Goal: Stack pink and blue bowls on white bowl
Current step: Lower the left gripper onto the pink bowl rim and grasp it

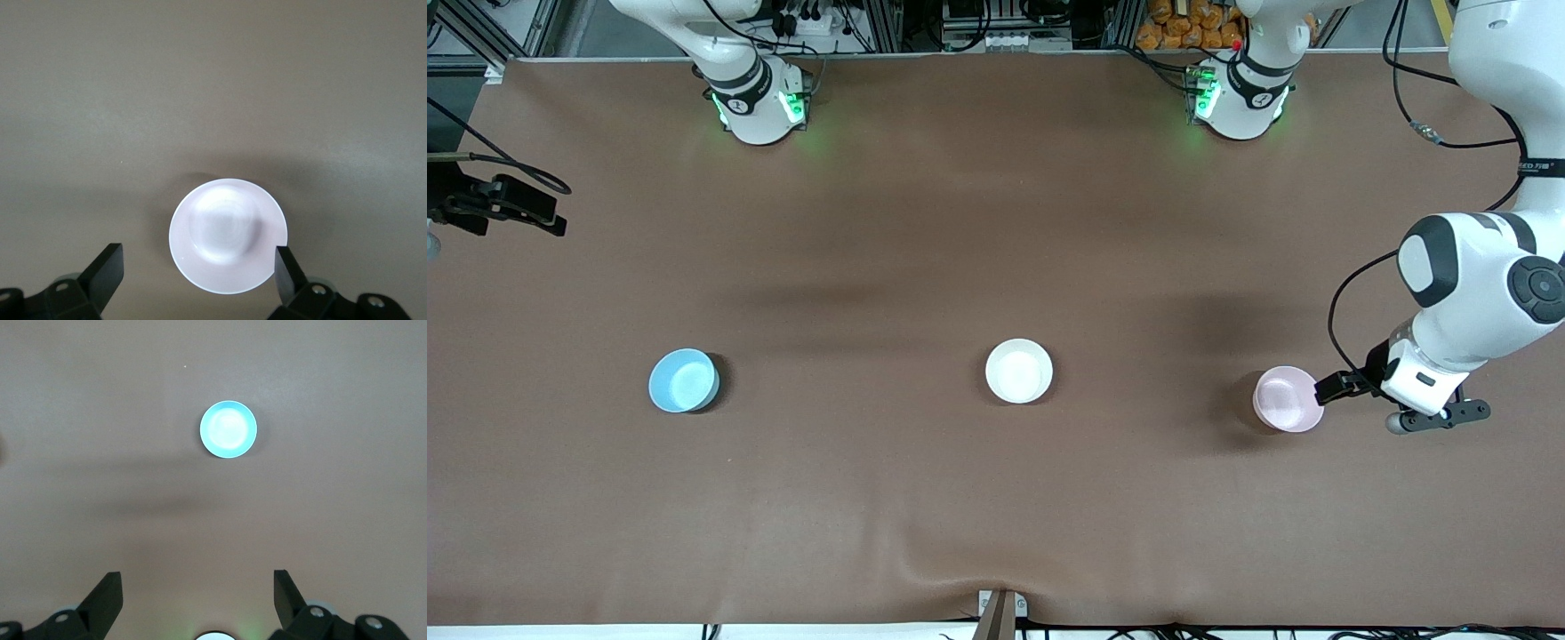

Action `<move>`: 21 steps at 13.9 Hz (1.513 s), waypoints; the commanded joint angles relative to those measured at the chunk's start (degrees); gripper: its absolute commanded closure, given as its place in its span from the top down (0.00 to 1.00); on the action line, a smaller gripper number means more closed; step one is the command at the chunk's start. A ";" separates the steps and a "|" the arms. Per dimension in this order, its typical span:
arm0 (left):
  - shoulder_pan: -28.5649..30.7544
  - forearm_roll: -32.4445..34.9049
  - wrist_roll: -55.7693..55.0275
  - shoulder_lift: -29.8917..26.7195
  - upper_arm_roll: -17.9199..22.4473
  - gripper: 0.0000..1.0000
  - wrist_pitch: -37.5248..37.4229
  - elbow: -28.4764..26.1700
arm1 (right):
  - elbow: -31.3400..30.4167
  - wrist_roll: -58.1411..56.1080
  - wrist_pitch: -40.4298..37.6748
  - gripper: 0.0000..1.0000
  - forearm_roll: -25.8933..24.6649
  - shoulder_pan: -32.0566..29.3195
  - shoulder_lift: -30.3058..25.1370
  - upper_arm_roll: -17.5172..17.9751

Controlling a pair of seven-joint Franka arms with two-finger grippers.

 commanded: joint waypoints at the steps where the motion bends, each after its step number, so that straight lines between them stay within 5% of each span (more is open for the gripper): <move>1: 0.06 1.09 1.98 1.57 -0.17 1.00 -0.25 1.93 | 0.08 -0.49 -1.77 1.00 -0.14 -0.03 -0.18 -0.16; 21: 2.43 1.18 6.30 8.52 -0.09 1.00 3.26 1.05 | 0.26 -0.32 -1.16 1.00 -0.23 0.14 -0.09 -0.16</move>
